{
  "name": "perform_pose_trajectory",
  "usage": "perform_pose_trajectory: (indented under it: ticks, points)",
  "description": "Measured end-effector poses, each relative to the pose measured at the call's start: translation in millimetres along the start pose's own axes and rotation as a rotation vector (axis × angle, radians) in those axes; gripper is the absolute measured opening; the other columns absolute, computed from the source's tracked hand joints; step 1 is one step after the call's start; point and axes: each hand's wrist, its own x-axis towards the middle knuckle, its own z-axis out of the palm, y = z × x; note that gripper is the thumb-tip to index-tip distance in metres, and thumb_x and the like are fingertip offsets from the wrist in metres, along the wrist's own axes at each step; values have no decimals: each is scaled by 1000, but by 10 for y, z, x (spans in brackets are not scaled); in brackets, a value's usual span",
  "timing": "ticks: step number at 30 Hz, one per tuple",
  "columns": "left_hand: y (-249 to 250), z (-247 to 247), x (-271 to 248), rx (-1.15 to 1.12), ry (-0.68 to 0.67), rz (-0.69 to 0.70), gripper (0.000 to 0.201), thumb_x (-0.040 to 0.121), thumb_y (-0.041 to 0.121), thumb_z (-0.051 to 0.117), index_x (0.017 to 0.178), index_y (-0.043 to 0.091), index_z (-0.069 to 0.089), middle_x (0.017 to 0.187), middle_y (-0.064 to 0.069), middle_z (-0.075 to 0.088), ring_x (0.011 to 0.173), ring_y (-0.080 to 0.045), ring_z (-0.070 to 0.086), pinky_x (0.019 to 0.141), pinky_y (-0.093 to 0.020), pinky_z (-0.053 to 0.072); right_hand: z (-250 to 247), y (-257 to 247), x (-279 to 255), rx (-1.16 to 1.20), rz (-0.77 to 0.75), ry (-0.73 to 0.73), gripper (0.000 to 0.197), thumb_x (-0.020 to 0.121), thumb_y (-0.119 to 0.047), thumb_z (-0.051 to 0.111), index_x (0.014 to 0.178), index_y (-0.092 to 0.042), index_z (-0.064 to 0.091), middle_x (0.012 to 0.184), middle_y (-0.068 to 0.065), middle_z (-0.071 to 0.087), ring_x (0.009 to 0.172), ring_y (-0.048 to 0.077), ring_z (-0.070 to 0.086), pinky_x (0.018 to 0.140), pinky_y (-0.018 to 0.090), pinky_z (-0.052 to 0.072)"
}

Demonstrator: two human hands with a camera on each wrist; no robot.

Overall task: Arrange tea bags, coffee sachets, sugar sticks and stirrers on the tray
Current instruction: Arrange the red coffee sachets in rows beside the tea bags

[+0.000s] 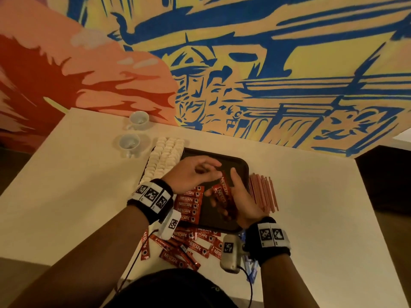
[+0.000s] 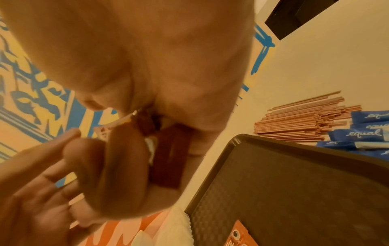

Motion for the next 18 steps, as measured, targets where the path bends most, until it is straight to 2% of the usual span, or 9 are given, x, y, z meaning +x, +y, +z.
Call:
perform_pose_trajectory:
  ticks: [3,5,8,10,12,15,18]
  points:
    - [102,80,-136,-22,-32,47,25,91,23,73,116,18,71,102,5,74,95,-6,69,86,-18,53,46,-4,-125,-21,-9,-55,91,94,-79,21,106,-4,72,74,9,63,47,11,53,42,21,41]
    - [141,118,-218,-7,-4,52,16,91,18,72,107,14,73,95,2,75,90,-9,70,82,-18,53,15,43,-200,-54,-35,-59,84,91,-80,35,107,-6,72,76,8,62,50,12,50,46,23,39]
    - [217,167,-350,-57,104,8,11,93,20,70,102,14,72,89,0,73,80,-11,69,76,-19,54,-104,122,-336,-50,-117,39,58,85,-62,63,109,-10,69,78,1,62,56,10,47,52,26,33]
    - [267,207,-443,-155,162,-29,11,93,16,68,102,10,70,84,-2,72,72,-9,66,68,-16,53,-187,174,-423,11,-189,119,48,80,-50,73,105,-9,68,80,1,61,57,9,47,51,23,34]
    - [303,259,-536,-211,164,-57,10,94,12,67,102,7,69,81,-2,73,69,-8,66,66,-15,53,-247,223,-487,67,-262,188,37,80,-45,76,95,-12,69,78,2,59,53,8,43,47,21,32]
    - [340,353,-676,-213,112,-75,15,93,8,68,107,3,67,77,-2,74,67,-7,68,66,-17,54,-274,291,-560,26,-329,226,11,89,-31,74,87,-20,76,68,1,54,48,7,39,44,20,32]
    - [291,440,-779,-153,79,-89,21,92,8,69,112,6,66,84,-6,75,75,-12,71,74,-24,58,-273,319,-623,-87,-376,306,10,87,-30,78,87,-20,79,61,-7,60,48,5,46,48,18,36]
